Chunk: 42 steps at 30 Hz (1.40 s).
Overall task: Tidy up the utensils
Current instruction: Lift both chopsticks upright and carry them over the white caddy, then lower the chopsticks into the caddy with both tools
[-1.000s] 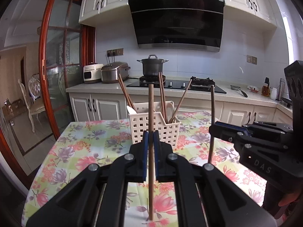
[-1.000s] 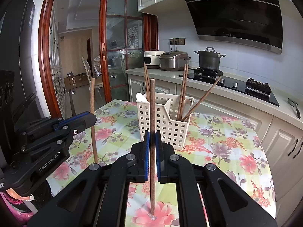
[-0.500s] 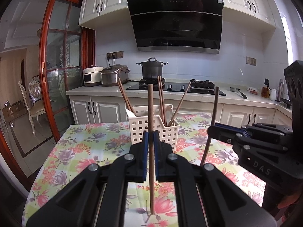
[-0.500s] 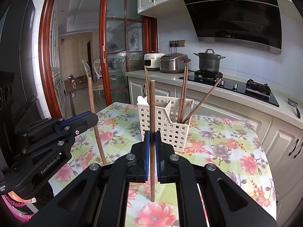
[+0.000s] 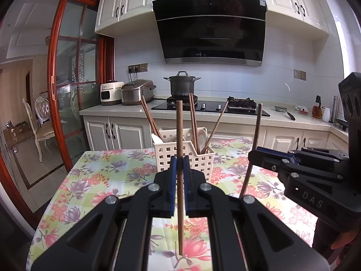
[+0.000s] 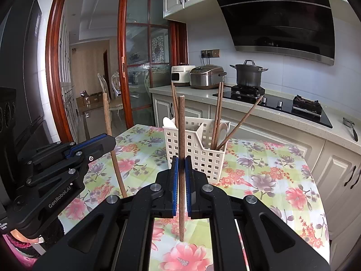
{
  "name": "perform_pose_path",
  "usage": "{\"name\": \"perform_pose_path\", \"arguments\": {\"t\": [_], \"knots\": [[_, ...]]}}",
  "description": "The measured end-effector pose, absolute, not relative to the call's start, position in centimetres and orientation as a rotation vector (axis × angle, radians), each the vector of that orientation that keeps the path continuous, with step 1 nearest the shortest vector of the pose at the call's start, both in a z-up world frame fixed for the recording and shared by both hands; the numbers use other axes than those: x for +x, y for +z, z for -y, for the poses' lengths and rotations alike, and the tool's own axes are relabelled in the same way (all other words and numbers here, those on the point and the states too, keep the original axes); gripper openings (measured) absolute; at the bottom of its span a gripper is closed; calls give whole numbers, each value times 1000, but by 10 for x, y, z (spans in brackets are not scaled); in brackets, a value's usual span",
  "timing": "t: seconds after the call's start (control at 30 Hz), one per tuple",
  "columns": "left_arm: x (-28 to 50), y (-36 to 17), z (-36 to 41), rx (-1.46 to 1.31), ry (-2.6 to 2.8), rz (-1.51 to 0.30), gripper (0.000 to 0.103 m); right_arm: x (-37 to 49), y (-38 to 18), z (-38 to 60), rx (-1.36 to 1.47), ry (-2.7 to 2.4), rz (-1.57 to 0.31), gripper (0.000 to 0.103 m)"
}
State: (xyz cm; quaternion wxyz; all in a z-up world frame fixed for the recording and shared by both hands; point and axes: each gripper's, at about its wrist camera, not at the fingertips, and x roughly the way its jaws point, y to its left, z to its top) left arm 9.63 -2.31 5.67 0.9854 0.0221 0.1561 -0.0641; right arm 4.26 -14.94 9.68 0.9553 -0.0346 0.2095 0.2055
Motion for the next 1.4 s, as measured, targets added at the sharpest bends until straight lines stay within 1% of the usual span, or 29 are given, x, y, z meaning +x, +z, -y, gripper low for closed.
{"name": "perform_pose_path", "arguments": {"t": [0.87,1.07,1.4], "knots": [[103,70,22,65,-116,-288,6,56,117,146,-83,409,-376,6],[119,88,12,50,-127,-288,6,77,132,153,-40,424,-381,6],[157,135,-4,25,-124,-271,6,124,161,159,22,435,-386,6]]}}
